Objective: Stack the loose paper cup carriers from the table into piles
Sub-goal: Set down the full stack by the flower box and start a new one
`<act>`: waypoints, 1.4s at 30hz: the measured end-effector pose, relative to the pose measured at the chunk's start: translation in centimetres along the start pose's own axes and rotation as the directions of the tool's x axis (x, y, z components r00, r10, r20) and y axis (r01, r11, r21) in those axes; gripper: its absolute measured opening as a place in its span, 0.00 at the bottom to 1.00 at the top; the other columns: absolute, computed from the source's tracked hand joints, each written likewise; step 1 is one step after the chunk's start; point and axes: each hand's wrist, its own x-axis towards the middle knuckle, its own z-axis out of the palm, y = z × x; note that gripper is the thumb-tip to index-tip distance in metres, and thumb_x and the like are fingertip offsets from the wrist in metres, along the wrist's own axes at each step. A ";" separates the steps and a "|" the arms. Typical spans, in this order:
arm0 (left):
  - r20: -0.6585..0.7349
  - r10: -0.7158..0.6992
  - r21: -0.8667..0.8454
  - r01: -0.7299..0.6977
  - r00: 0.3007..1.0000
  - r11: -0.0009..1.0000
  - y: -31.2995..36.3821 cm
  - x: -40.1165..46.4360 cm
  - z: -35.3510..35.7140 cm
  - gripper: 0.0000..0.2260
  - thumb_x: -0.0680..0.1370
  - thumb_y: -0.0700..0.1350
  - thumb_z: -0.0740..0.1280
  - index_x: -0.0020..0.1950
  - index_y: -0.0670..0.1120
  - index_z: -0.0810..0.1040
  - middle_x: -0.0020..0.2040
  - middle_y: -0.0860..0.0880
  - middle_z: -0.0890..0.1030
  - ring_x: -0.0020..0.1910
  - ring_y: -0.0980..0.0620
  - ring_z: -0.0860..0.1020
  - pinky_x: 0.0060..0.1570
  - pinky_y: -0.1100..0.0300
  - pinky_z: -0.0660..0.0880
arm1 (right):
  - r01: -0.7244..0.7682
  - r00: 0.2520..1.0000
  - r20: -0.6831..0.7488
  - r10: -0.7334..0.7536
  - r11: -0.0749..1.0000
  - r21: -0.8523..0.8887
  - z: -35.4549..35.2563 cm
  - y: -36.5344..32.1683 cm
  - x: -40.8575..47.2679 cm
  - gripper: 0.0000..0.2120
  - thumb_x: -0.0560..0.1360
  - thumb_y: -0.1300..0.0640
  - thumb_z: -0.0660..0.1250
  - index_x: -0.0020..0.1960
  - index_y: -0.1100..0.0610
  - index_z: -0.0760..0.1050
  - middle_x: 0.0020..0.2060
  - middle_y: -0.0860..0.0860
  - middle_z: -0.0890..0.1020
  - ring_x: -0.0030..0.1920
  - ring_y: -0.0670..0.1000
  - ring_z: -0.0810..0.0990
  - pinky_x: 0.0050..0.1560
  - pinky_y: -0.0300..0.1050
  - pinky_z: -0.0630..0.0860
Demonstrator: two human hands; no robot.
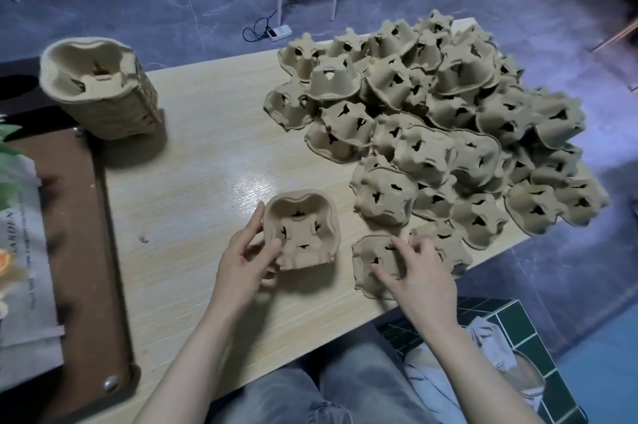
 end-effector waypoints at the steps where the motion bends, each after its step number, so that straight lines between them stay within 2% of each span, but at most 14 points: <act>1: 0.001 0.001 -0.004 -0.001 1.000 1.000 0.0 -0.1 0.0 0.27 0.77 0.42 0.71 0.66 0.70 0.69 0.64 0.48 0.78 0.37 0.61 0.78 0.36 0.63 0.78 | 0.006 1.000 -0.010 -0.006 0.999 -0.050 0.1 -0.2 0.2 0.26 0.68 0.38 0.73 0.61 0.50 0.78 0.48 0.53 0.72 0.44 0.57 0.77 0.36 0.47 0.74; 8: 0.019 -0.004 0.002 0.004 1.000 1.000 0.7 -0.5 -0.1 0.25 0.77 0.43 0.70 0.65 0.69 0.68 0.61 0.51 0.77 0.35 0.63 0.78 0.34 0.66 0.75 | -0.042 0.983 0.160 0.089 0.960 -0.278 0.1 -1.1 1.2 0.26 0.74 0.35 0.61 0.67 0.47 0.71 0.57 0.54 0.75 0.56 0.57 0.76 0.52 0.50 0.71; 13: 0.021 -0.012 -0.032 0.013 1.000 0.999 1.2 -0.6 0.0 0.25 0.78 0.41 0.69 0.66 0.66 0.67 0.55 0.57 0.78 0.33 0.62 0.76 0.33 0.64 0.73 | 0.010 0.990 0.140 0.022 0.975 -0.222 -0.5 -1.2 1.2 0.20 0.73 0.42 0.65 0.63 0.48 0.76 0.52 0.54 0.75 0.51 0.57 0.78 0.47 0.50 0.71; 17: 0.021 -0.013 -0.024 0.013 1.000 1.000 1.3 -0.8 0.1 0.25 0.78 0.42 0.69 0.67 0.66 0.66 0.52 0.58 0.78 0.39 0.55 0.76 0.38 0.60 0.73 | 0.036 0.989 0.145 -0.010 0.983 -0.181 -1.8 -1.4 0.6 0.17 0.74 0.44 0.66 0.61 0.47 0.75 0.49 0.51 0.73 0.48 0.55 0.77 0.44 0.48 0.72; 19: 0.026 0.028 0.035 -0.029 0.999 0.999 1.1 -0.8 0.2 0.25 0.79 0.42 0.67 0.67 0.68 0.63 0.52 0.54 0.73 0.45 0.55 0.75 0.46 0.66 0.72 | 0.034 0.991 0.134 -0.018 0.992 -0.119 -2.6 -1.3 0.2 0.16 0.73 0.45 0.67 0.59 0.46 0.75 0.48 0.50 0.72 0.46 0.54 0.76 0.41 0.46 0.71; 21: 0.032 0.049 0.110 -0.052 0.998 0.993 0.8 -0.9 0.3 0.26 0.80 0.46 0.67 0.68 0.71 0.61 0.59 0.51 0.69 0.57 0.61 0.73 0.54 0.78 0.66 | 0.033 0.995 0.094 -0.028 0.998 -0.052 -3.7 -1.3 0.0 0.15 0.71 0.46 0.69 0.56 0.46 0.75 0.46 0.49 0.71 0.42 0.54 0.75 0.37 0.45 0.70; 22: 0.035 0.059 0.125 -0.063 0.998 0.990 0.7 -0.9 0.3 0.26 0.79 0.50 0.68 0.68 0.74 0.62 0.62 0.51 0.68 0.63 0.60 0.70 0.57 0.79 0.64 | 0.027 0.997 0.069 -0.026 1.000 -0.009 -4.4 -1.3 -0.1 0.14 0.70 0.47 0.70 0.55 0.46 0.75 0.46 0.49 0.71 0.41 0.53 0.75 0.35 0.45 0.70; 24: 0.041 0.080 0.133 -0.085 0.996 0.987 0.4 -0.9 0.2 0.21 0.74 0.58 0.66 0.63 0.77 0.68 0.66 0.51 0.68 0.69 0.58 0.68 0.66 0.70 0.65 | -0.001 0.999 0.039 -0.005 0.990 0.144 -5.7 -1.4 0.0 0.14 0.70 0.48 0.71 0.54 0.45 0.75 0.47 0.47 0.72 0.41 0.50 0.75 0.36 0.47 0.73; 26: 0.047 0.068 0.102 -0.072 0.997 0.992 0.6 -0.9 0.3 0.16 0.72 0.57 0.66 0.56 0.76 0.74 0.68 0.52 0.68 0.70 0.57 0.67 0.71 0.57 0.65 | 0.009 1.000 -0.002 -0.009 0.935 0.353 -7.0 -1.8 0.2 0.14 0.69 0.52 0.73 0.53 0.42 0.75 0.47 0.44 0.73 0.42 0.45 0.76 0.40 0.47 0.76; 29: 0.023 0.033 0.017 -0.033 0.999 0.999 1.0 -1.1 0.3 0.11 0.69 0.61 0.67 0.50 0.71 0.81 0.67 0.56 0.69 0.70 0.57 0.68 0.71 0.46 0.68 | 0.086 0.996 -0.069 -0.056 0.781 0.618 -8.5 -3.2 1.1 0.18 0.69 0.62 0.73 0.51 0.43 0.75 0.48 0.46 0.76 0.35 0.46 0.74 0.38 0.36 0.72; 34: 0.023 0.000 -0.027 0.001 1.000 1.000 1.4 -1.1 0.5 0.15 0.70 0.65 0.65 0.51 0.62 0.85 0.66 0.55 0.70 0.69 0.54 0.70 0.69 0.44 0.69 | 0.073 0.990 -0.003 -0.142 0.487 0.870 -8.2 -7.4 2.1 0.19 0.70 0.70 0.73 0.54 0.52 0.75 0.44 0.48 0.77 0.32 0.42 0.70 0.34 0.30 0.68; 38: -0.006 -0.022 -0.069 0.022 1.000 0.997 2.4 -1.1 0.9 0.21 0.73 0.70 0.63 0.50 0.58 0.85 0.66 0.51 0.73 0.67 0.52 0.73 0.66 0.54 0.72 | 0.049 0.973 0.053 -0.224 0.427 0.903 -6.9 -9.6 2.2 0.18 0.69 0.71 0.73 0.54 0.55 0.75 0.42 0.45 0.77 0.32 0.42 0.70 0.35 0.32 0.68; 40: -0.014 -0.056 -0.117 0.054 0.998 0.992 2.8 -1.1 0.9 0.16 0.74 0.65 0.63 0.47 0.57 0.85 0.65 0.49 0.74 0.64 0.50 0.75 0.60 0.58 0.75 | 0.034 0.965 0.086 -0.249 0.441 0.897 -6.3 -9.9 2.0 0.18 0.69 0.71 0.73 0.53 0.55 0.75 0.41 0.45 0.77 0.31 0.41 0.70 0.35 0.31 0.67; 42: -0.025 -0.067 -0.135 0.063 0.997 0.989 2.8 -0.9 0.8 0.11 0.77 0.58 0.67 0.42 0.55 0.86 0.63 0.51 0.76 0.60 0.50 0.77 0.58 0.53 0.77 | 0.021 0.960 0.110 -0.257 0.459 0.888 -5.7 -9.9 1.9 0.17 0.69 0.72 0.72 0.52 0.55 0.75 0.41 0.47 0.76 0.31 0.42 0.70 0.35 0.31 0.68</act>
